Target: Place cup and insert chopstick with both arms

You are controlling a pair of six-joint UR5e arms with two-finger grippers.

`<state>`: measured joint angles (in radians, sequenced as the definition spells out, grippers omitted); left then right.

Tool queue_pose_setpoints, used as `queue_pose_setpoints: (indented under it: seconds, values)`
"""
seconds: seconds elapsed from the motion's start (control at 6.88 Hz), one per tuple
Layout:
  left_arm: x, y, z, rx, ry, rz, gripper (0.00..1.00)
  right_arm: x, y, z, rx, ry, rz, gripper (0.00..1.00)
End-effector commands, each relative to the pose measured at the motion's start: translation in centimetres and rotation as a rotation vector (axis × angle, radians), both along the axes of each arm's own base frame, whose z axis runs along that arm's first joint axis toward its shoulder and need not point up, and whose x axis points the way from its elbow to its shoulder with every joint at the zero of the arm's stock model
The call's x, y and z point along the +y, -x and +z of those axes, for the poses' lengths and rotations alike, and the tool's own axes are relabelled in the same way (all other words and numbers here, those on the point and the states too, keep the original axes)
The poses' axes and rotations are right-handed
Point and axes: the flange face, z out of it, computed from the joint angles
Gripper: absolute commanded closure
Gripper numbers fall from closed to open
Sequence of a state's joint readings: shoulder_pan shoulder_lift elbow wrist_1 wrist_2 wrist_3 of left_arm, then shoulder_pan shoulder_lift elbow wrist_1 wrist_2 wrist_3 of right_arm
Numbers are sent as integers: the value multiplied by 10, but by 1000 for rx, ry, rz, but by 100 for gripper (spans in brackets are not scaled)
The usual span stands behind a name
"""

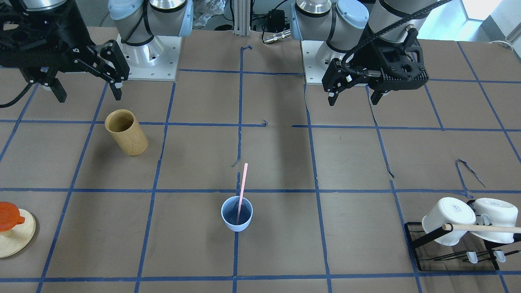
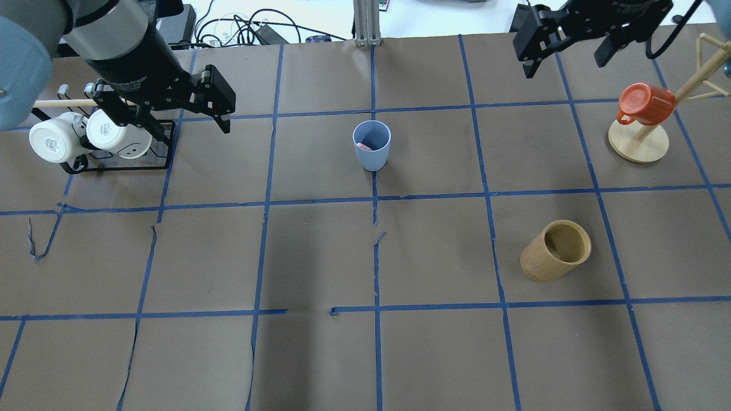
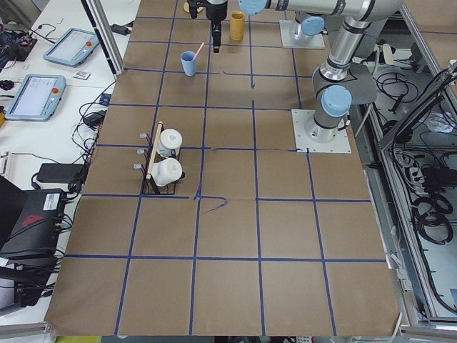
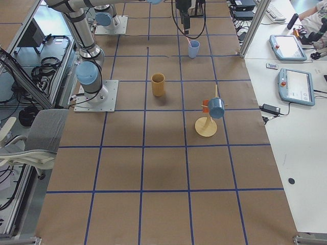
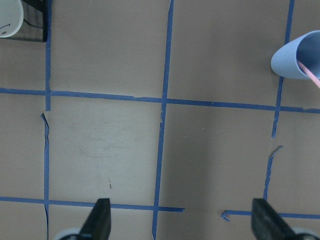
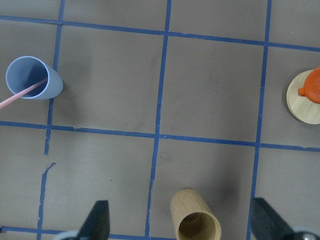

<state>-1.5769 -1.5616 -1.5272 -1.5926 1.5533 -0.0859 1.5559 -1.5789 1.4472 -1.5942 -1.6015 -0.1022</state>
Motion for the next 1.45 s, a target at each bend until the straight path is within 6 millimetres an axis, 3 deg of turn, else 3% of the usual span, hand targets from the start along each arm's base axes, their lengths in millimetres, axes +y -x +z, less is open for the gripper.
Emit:
queue_pose_setpoints:
  seconds: [0.0,1.31]
  values:
    - [0,0,0,-1,1,0,0,12,-2,-7,-14,-11,-50,0]
    - [0,0,1,1,3,0,0,11,-18,-6,-48,14,-27,0]
